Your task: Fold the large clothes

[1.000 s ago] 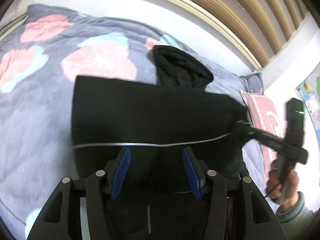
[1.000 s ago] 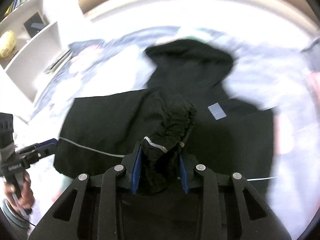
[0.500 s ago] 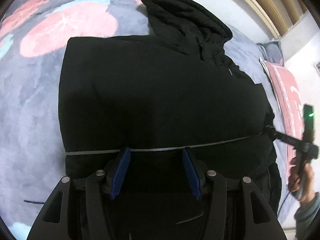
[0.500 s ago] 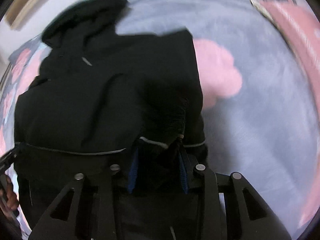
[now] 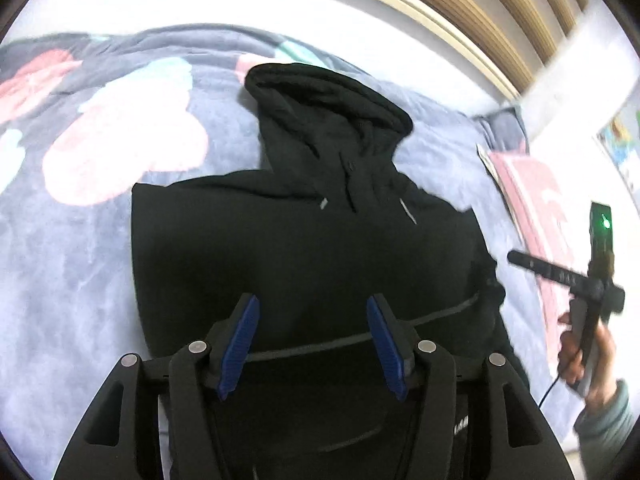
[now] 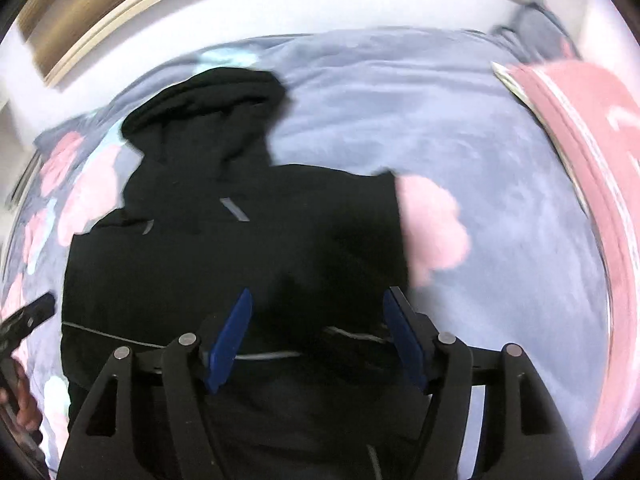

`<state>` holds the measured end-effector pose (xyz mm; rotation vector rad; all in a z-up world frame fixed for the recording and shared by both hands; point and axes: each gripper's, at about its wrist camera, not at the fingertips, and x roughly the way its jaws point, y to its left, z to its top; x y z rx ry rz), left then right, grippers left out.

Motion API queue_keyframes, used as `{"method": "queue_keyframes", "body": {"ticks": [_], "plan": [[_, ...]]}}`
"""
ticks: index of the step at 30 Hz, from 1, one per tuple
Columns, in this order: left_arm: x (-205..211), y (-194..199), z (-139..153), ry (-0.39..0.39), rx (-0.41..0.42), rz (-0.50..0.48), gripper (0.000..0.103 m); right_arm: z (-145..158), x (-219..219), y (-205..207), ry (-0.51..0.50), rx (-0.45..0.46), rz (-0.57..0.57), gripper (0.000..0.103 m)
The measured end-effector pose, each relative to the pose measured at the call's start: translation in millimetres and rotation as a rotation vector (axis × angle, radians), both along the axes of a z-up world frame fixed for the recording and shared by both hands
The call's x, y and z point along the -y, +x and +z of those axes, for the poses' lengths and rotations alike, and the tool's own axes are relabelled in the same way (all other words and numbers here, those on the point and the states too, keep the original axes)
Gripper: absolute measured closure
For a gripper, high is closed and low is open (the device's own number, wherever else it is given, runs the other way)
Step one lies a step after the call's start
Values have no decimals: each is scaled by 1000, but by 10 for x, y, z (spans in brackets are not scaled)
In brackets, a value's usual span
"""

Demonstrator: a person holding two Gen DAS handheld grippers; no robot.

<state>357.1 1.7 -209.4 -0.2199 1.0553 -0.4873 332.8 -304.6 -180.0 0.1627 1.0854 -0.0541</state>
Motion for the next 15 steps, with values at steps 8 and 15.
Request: {"method": "queue_keyframes", "body": {"ticks": [8, 15], "plan": [[-51, 292, -726, 113, -126, 94, 45, -916, -290, 296, -60, -166, 56, 33], [48, 298, -589, 176, -111, 64, 45, -776, -268, 258, -52, -170, 69, 33]]}}
